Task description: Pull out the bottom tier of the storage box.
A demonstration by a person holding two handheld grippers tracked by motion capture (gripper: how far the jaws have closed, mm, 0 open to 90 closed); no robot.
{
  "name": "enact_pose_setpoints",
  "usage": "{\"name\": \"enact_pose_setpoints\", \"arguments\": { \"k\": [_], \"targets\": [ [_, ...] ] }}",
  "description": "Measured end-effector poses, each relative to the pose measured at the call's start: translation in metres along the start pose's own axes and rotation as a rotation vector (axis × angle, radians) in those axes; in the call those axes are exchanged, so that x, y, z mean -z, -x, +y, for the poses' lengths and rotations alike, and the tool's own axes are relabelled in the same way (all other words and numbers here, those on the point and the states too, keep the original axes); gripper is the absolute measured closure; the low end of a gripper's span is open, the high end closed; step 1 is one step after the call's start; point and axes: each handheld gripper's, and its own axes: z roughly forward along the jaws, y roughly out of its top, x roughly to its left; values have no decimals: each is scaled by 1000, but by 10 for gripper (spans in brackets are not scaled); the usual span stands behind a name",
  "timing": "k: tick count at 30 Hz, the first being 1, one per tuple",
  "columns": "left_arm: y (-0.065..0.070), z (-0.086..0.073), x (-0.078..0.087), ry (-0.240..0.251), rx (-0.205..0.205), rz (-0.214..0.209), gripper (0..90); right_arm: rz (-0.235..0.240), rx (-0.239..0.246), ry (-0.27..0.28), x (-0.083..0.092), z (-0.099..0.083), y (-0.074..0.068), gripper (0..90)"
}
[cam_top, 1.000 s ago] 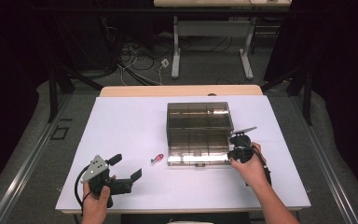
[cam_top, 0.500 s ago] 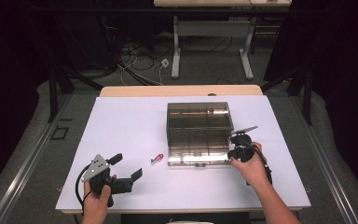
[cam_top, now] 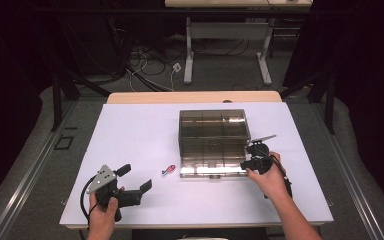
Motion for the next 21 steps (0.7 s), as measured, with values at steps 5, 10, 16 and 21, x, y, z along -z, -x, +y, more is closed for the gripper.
{"name": "enact_pose_setpoints", "arguments": {
  "k": [5, 10, 16, 21],
  "targets": [
    [0, 0, 0, 0, -1, 0, 7, -5, 30, 51, 9, 2, -2, 628],
    [0, 1, 1, 1, -6, 3, 7, 7, 52, 75, 14, 3, -3, 571],
    [0, 1, 1, 3, -7, 5, 7, 24, 111, 113, 17, 4, -8, 505],
    [1, 0, 1, 3, -10, 16, 5, 5, 188, 153, 21, 5, -12, 466]
  ]
}}
